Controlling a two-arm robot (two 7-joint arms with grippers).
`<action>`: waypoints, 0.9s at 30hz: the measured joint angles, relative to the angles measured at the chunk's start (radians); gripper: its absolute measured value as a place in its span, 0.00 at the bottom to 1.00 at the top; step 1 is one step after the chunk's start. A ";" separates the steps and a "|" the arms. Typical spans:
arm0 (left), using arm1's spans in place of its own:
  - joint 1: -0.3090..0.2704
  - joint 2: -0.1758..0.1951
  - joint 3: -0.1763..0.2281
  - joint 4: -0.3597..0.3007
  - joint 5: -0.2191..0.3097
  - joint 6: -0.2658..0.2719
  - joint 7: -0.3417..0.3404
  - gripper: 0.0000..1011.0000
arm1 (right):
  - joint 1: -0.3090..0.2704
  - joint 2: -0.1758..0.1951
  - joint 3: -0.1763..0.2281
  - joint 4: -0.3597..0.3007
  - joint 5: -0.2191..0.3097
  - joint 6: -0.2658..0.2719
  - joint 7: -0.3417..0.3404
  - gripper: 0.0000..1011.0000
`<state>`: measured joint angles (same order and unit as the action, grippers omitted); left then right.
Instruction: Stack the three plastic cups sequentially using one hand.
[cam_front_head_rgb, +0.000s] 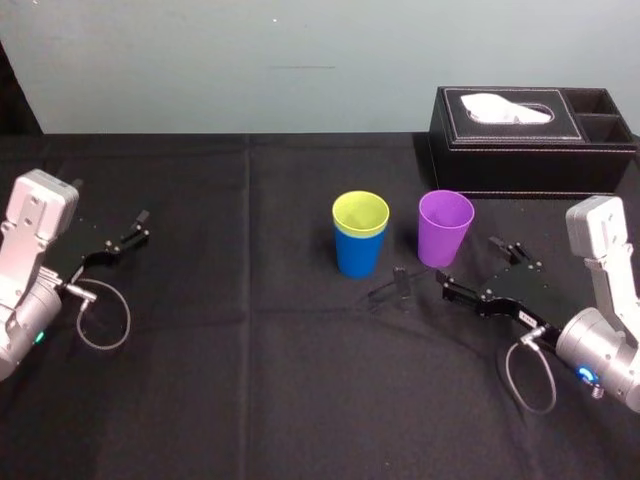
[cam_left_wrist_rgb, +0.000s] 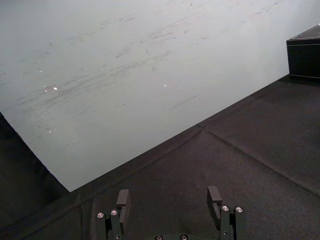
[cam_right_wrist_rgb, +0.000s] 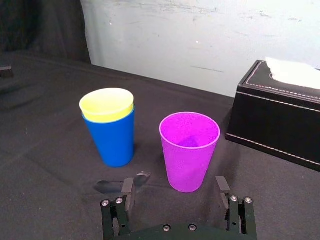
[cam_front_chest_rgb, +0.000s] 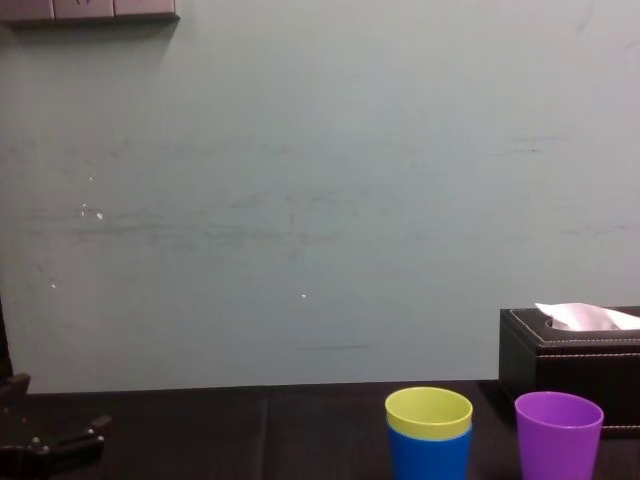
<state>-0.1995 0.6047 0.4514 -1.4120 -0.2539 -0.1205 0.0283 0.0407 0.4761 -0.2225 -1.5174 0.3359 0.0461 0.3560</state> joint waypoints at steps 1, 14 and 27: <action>0.000 0.000 0.000 0.000 0.000 0.000 0.000 1.00 | 0.000 -0.005 0.000 0.005 -0.002 -0.005 0.000 0.99; 0.000 0.000 0.000 0.000 0.000 0.000 0.000 1.00 | 0.037 -0.058 -0.009 0.078 -0.031 -0.042 -0.010 0.99; 0.000 0.000 0.000 0.000 0.000 0.000 0.000 1.00 | 0.084 -0.117 -0.015 0.140 -0.060 -0.055 -0.031 0.99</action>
<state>-0.1996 0.6047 0.4514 -1.4120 -0.2539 -0.1206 0.0283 0.1246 0.3593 -0.2376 -1.3776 0.2759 -0.0093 0.3254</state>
